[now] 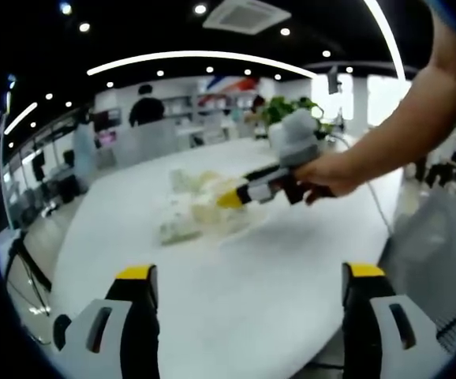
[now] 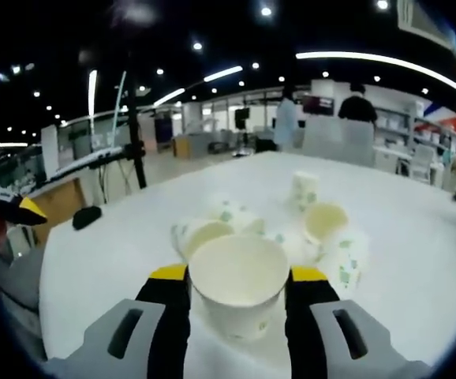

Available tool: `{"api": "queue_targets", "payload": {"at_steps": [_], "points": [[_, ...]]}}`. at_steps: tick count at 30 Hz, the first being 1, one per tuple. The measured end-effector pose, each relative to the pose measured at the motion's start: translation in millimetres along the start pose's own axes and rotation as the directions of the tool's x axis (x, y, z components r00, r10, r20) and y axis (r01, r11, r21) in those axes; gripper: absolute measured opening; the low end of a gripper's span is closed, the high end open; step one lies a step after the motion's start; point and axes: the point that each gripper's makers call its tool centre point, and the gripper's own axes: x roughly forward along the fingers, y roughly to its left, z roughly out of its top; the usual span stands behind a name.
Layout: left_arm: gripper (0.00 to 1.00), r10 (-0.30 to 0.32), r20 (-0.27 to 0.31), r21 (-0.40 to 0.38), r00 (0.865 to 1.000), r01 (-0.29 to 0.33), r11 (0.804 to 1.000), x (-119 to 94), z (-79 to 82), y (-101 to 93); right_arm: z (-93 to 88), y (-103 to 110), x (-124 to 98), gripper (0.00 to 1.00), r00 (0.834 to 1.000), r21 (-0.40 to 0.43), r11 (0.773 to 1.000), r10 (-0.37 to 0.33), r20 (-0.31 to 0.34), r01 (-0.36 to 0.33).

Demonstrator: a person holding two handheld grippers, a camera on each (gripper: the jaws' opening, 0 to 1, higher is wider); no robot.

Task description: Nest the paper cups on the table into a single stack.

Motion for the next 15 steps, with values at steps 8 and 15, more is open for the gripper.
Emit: {"api": "queue_targets", "payload": {"at_steps": [8, 15], "points": [[0.96, 0.001, 0.005, 0.003, 1.0, -0.001, 1.0, -0.5, 1.0, -0.2, 11.5, 4.8, -8.6, 0.42, 1.0, 0.0, 1.0, 0.021, 0.02, -0.021], [0.96, 0.001, 0.009, 0.007, 1.0, -0.001, 1.0, -0.7, 1.9, -1.2, 22.4, 1.1, -15.2, 0.42, 0.999, -0.01, 1.0, 0.018, 0.037, -0.017]]}}
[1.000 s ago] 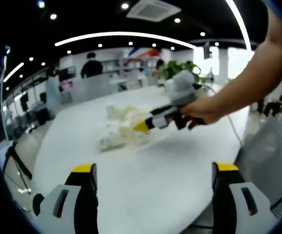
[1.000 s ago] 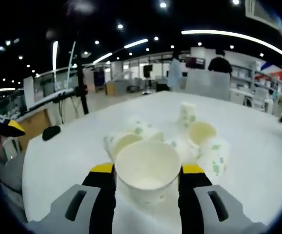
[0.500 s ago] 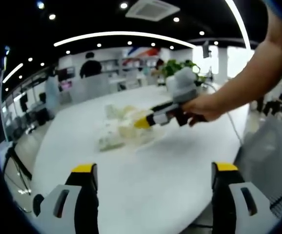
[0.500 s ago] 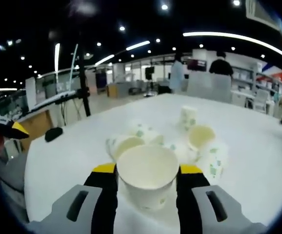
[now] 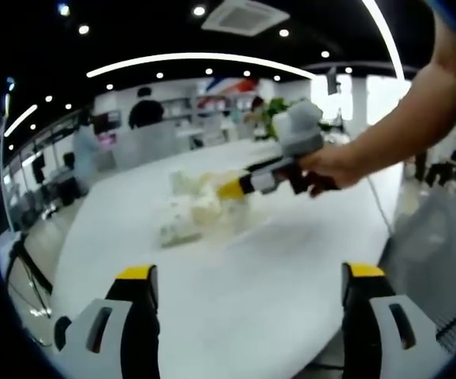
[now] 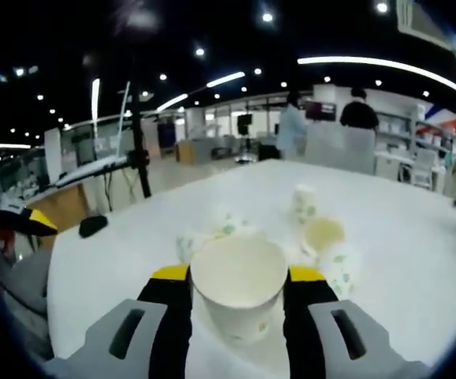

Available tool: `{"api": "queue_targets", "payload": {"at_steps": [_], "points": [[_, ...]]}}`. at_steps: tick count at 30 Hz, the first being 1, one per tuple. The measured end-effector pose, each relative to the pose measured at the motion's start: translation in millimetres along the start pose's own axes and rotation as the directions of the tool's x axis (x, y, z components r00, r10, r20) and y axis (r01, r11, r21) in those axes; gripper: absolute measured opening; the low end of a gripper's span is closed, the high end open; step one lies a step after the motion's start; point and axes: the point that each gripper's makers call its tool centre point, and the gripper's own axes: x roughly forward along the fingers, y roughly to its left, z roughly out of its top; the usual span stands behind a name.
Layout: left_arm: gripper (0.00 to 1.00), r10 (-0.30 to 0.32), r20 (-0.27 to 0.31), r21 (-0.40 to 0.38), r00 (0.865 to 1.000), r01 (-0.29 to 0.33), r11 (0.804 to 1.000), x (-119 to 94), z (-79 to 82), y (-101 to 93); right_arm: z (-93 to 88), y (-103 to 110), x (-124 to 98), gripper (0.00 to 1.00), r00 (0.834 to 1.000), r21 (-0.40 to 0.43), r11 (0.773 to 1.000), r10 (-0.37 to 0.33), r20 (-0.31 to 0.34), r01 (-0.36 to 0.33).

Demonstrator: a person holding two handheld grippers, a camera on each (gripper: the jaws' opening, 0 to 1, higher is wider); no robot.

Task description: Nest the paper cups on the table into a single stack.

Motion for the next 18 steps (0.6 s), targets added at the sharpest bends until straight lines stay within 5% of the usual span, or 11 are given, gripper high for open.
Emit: {"api": "queue_targets", "payload": {"at_steps": [18], "points": [[0.96, -0.005, 0.004, 0.015, 1.0, 0.005, 1.0, 1.2, 0.9, -0.8, 27.4, -0.7, -10.4, 0.42, 0.999, -0.014, 1.0, 0.005, 0.038, -0.005]]}}
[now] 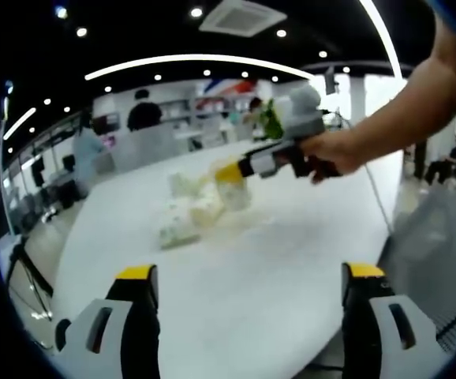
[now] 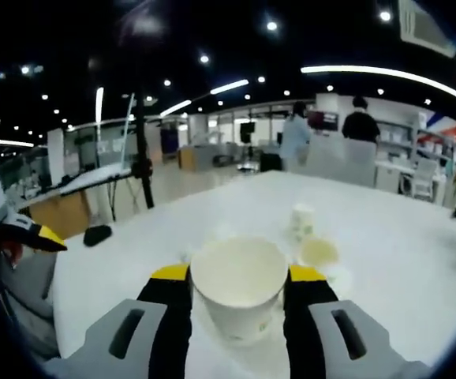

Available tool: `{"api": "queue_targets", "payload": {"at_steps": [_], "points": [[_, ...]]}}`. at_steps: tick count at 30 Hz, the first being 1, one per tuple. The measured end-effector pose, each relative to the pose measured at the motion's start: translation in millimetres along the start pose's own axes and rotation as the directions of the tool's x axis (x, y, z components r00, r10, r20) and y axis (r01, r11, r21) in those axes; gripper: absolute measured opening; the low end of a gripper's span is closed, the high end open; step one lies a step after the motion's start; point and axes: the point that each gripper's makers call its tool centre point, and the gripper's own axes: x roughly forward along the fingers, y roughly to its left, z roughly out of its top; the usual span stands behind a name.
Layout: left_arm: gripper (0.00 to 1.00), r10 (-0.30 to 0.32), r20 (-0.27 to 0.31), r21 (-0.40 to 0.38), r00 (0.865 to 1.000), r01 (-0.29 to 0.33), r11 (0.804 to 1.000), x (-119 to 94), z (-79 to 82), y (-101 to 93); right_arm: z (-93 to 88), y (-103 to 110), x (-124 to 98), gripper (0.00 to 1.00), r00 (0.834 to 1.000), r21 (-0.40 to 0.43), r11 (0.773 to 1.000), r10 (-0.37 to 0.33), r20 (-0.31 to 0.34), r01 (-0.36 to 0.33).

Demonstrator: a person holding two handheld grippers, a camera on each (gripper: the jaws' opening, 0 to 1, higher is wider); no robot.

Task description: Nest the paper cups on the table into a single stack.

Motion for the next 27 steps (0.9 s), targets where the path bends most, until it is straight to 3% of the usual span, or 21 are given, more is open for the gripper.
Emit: {"api": "queue_targets", "payload": {"at_steps": [17, 27], "points": [[0.96, 0.0, -0.008, 0.002, 1.0, 0.0, 1.0, 1.4, -1.6, 0.1, 16.5, 6.3, -18.1, 0.41, 0.998, -0.015, 1.0, 0.024, 0.051, -0.023], [0.96, 0.001, -0.013, 0.007, 1.0, -0.001, 1.0, 1.9, -2.3, -0.1, 16.9, 11.2, -30.1, 0.41, 0.996, -0.019, 0.999, 0.038, 0.076, -0.037]]}}
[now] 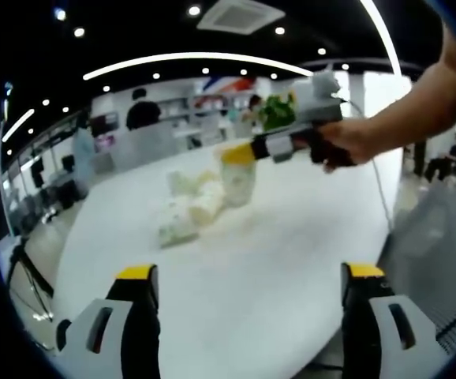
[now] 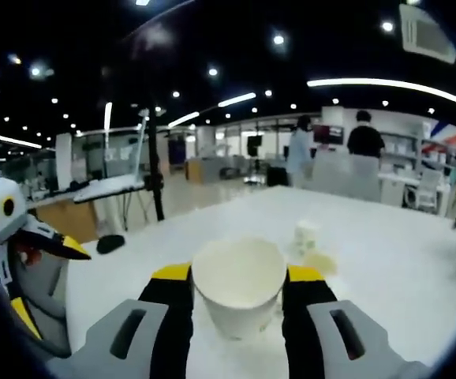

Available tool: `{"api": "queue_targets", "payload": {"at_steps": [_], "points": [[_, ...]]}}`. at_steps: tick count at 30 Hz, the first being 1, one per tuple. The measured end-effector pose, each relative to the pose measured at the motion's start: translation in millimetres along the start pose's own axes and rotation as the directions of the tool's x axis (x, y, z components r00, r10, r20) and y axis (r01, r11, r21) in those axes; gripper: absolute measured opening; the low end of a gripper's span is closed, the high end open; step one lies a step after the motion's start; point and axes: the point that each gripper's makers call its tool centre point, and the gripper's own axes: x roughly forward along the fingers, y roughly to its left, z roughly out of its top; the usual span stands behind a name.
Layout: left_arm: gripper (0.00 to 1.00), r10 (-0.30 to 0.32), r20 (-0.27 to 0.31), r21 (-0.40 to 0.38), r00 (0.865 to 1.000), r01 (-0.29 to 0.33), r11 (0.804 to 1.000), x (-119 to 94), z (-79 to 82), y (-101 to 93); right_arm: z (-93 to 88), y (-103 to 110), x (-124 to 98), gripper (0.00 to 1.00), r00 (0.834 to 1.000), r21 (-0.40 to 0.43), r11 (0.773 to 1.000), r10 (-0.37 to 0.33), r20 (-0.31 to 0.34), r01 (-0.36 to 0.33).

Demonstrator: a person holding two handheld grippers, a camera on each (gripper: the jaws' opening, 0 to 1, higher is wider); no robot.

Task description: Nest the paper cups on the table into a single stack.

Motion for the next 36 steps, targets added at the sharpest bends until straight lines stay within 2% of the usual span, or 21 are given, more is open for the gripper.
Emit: {"api": "queue_targets", "payload": {"at_steps": [19, 36], "points": [[0.95, 0.01, 0.001, 0.009, 1.0, -0.01, 1.0, 0.0, -0.1, 1.8, -4.3, 14.2, -24.7, 0.41, 0.999, 0.002, 0.999, 0.032, 0.019, -0.032], [0.95, 0.008, -0.001, 0.011, 1.0, -0.008, 1.0, -0.1, 0.1, 0.1, -7.6, 39.5, -45.6, 0.41, 0.996, -0.007, 0.997, 0.077, 0.033, -0.077]]}}
